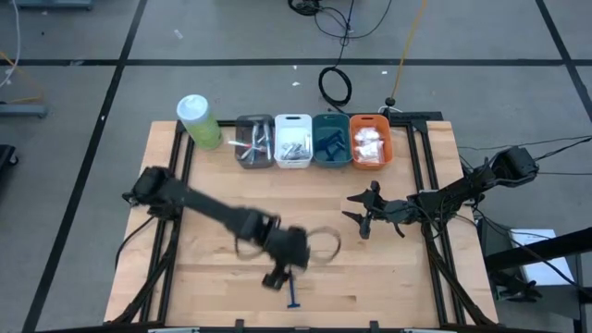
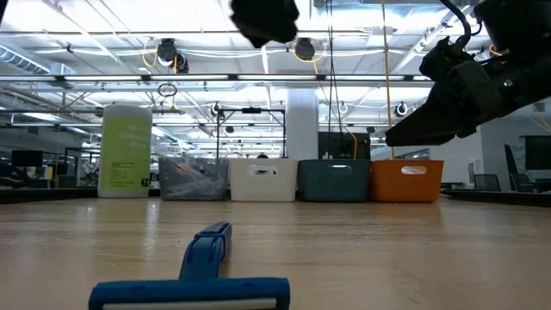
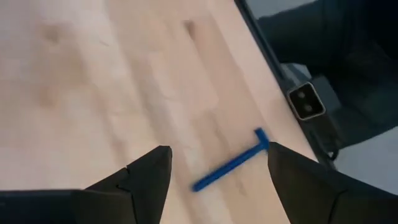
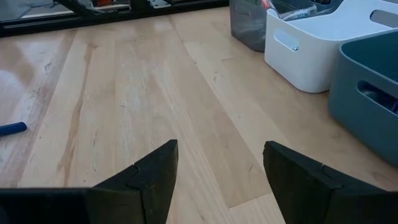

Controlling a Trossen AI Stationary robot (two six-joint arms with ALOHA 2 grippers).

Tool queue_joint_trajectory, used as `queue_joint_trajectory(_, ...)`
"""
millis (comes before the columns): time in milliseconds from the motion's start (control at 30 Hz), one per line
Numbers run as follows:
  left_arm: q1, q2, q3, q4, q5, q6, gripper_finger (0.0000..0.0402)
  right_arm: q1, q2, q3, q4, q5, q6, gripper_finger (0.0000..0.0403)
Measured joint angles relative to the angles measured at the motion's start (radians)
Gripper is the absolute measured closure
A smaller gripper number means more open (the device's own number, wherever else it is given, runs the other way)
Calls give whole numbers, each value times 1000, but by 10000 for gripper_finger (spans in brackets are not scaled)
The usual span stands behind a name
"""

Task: Pick & Place Travel size toiletries
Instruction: Put the blue razor into the blue bin

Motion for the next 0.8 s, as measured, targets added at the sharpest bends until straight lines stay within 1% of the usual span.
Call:
queue_joint_trajectory(100,-92,22,-25,47,-53,-62,142,0,0,0,3,0,-2,179)
queue_joint_trajectory(167,-143,43,-36,89,-95,-68,143,0,0,0,1,0,-2,179)
queue_joint_trajectory(333,-237,120,-46,63,-304,58,157,0,0,0,3,0,6,179)
queue_joint_trajectory(400,-257,143,-45,87,-359,103,163,0,0,0,5,-1,12,179)
queue_joint_trajectory(567,-269,199,-45,143,-379,147,175,0,0,0,11,-1,23,179)
queue_joint_trajectory(800,-241,239,-44,133,-365,161,195,0,0,0,8,-1,32,179)
